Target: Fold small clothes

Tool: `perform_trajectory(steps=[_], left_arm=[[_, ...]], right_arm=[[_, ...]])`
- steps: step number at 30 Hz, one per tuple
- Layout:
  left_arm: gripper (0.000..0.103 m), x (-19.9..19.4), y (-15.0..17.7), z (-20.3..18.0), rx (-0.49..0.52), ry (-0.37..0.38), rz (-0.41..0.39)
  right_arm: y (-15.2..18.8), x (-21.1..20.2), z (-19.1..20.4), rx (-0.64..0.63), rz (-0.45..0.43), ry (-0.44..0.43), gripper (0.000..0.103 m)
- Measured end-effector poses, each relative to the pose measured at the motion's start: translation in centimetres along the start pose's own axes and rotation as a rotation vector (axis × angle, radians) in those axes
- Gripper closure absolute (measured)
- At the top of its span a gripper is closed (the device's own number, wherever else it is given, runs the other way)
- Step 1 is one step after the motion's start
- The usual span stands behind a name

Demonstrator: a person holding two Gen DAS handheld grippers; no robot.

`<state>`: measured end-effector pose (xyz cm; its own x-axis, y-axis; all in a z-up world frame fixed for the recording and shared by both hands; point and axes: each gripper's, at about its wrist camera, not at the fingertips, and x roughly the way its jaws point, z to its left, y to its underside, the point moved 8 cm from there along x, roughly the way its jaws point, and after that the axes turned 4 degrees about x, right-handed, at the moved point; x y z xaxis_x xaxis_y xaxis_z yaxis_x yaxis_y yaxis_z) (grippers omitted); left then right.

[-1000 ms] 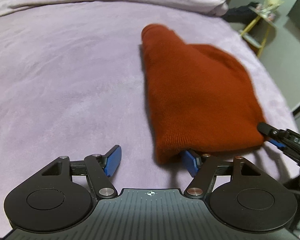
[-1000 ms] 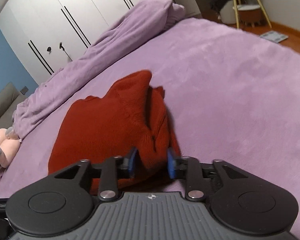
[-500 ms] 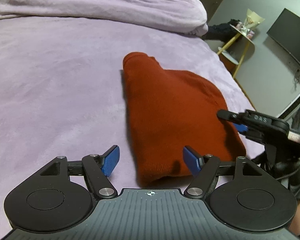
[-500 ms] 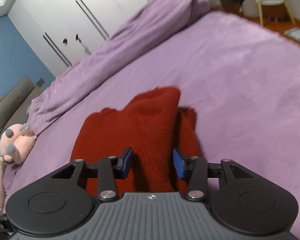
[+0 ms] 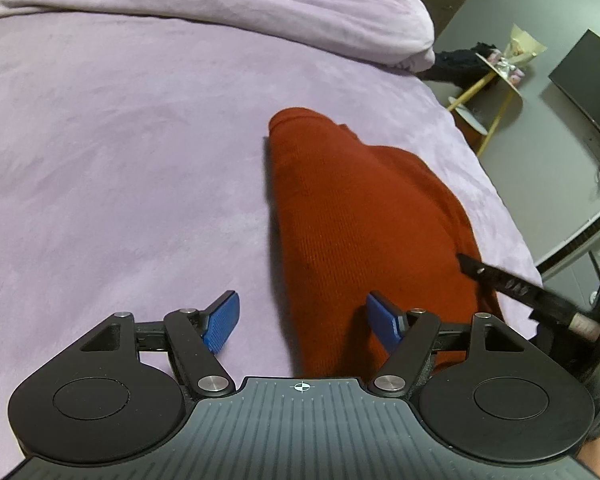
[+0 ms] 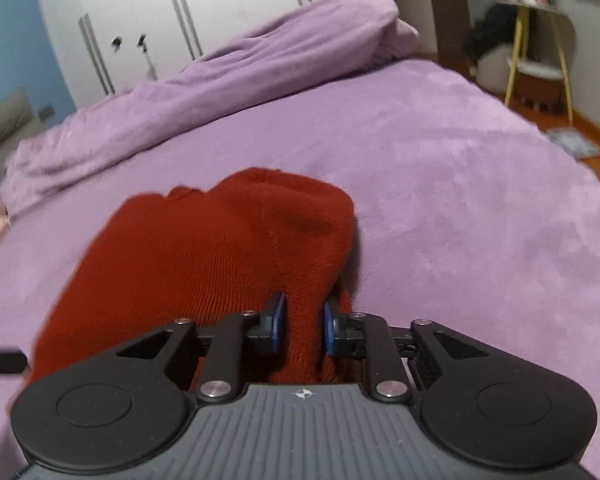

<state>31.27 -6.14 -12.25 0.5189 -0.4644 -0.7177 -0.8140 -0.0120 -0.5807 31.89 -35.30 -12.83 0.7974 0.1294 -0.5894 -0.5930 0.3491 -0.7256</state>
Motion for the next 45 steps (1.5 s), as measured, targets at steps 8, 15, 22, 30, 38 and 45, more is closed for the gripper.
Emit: perform_trajectory(steps=[8,15,22,30,38,45], left_arm=[[0.028,-1.5,1.9,-0.2,-0.104,0.104,0.016],[0.028,-1.0,5.9,-2.7,-0.267,0.247,0.101],[0.031,0.8,3.9,-3.0,-0.382,0.231,-0.004],[0.046,1.5,3.6,-1.2,-0.545,0.219,-0.065],[0.06,-0.5,2.8,-0.7,-0.51,0.19,-0.149],[0.072,-0.1,3.8,-1.1,-0.37,0.073,-0.095]], right_arm=[[2.7,-7.4,-1.0,0.201,-0.073,-0.172,0.06],[8.8,-8.7,-1.9,0.504,-0.004,-0.295,0.058],[8.3,-7.0,-2.4,0.668,-0.015,-0.338,0.067],[9.6,-4.1,-4.4,0.946,-0.007,-0.374,0.083],[8.6,-4.7,-4.5,1.083,-0.056,-0.595,0.092],[8.1,-4.1,-2.9,0.565,0.002,-0.219,0.094]])
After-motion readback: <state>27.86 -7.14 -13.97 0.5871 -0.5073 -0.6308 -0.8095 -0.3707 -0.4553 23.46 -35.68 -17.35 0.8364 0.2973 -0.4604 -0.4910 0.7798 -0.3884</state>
